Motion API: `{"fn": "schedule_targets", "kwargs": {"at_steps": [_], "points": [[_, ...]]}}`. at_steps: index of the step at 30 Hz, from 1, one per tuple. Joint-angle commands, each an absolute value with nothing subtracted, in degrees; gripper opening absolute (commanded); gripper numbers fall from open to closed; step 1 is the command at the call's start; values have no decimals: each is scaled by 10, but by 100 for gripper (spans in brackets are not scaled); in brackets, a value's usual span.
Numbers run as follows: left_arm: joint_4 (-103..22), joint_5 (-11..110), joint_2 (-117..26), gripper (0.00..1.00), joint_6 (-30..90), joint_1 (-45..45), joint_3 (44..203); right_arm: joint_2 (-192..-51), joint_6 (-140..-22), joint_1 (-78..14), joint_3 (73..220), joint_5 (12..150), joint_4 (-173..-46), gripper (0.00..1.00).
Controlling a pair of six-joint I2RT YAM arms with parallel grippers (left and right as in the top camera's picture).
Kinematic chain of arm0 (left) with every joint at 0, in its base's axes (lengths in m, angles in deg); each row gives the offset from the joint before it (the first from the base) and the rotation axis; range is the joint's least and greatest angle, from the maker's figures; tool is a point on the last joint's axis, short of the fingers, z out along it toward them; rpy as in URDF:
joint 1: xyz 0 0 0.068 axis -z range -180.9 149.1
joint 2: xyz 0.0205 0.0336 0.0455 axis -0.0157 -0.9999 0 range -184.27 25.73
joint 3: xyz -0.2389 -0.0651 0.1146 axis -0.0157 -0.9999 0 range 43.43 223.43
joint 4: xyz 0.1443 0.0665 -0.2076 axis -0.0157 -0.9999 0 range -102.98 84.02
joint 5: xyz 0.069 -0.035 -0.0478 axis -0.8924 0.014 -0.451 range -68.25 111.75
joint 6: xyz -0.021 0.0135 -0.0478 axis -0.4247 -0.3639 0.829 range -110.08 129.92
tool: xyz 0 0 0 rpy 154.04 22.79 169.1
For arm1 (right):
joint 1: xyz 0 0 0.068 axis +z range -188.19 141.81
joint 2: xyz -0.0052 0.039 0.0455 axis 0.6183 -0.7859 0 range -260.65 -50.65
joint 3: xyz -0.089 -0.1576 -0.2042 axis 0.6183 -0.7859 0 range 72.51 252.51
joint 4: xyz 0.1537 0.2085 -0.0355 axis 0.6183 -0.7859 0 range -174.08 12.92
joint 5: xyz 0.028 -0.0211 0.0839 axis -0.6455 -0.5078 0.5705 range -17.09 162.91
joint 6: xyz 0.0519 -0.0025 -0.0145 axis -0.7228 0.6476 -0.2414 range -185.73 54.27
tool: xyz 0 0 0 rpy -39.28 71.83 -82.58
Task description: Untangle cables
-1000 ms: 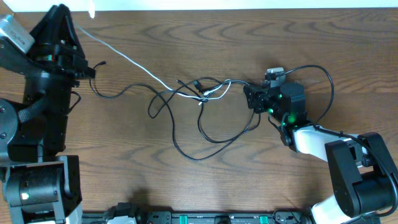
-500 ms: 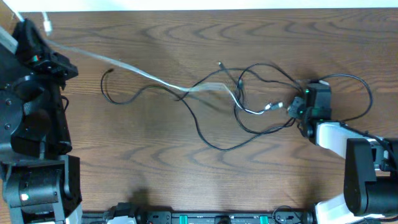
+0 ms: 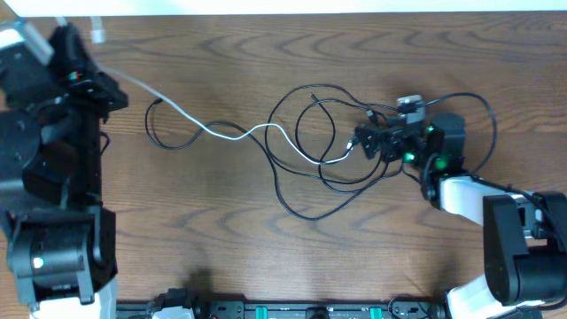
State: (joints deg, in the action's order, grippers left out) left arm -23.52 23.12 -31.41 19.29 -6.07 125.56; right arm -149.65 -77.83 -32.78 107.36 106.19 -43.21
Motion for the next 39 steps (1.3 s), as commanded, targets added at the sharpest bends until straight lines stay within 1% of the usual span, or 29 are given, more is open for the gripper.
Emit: {"fn": "schedule_targets", "kwargs": {"at_steps": [1,6,10,16,19,28,30,31,32,34,35,36,39], "points": [[-218,409,-334,7,223,-63,1269,-1502,-732,-292,1073,1114,-407,99],[-160,557,-364,8,321,-61,1269,-1502,-723,-232,1073,1122,-327,99],[-106,634,-383,7,385,-35,1269,-1502,-700,-174,1073,1117,-262,99],[-89,642,-394,7,398,57,1269,-1502,-697,-116,1073,1057,-237,99],[-80,642,-398,7,398,106,1269,-1502,-687,-101,1073,1056,-234,99],[-48,642,-413,7,398,213,1269,-1502,-681,-80,1073,1056,-190,99],[-45,642,-417,7,398,228,1269,-1502,-679,-77,1073,1054,-187,92],[-45,642,-420,7,398,239,1269,-1502,-679,-77,1073,1054,-186,81],[-44,642,-422,8,398,246,1269,-1502,-675,-77,1073,1054,-186,74],[-40,642,-428,7,398,265,1269,-1502,-668,-77,1073,1054,-181,41],[-36,642,-431,8,395,270,1269,-1502,-659,-77,1073,1050,-181,12],[-34,641,-431,8,392,270,1269,-1502,-659,-78,1073,1044,-182,2],[-35,606,-431,7,356,270,1269,-1502,-659,-82,1073,1013,-208,1]]}}
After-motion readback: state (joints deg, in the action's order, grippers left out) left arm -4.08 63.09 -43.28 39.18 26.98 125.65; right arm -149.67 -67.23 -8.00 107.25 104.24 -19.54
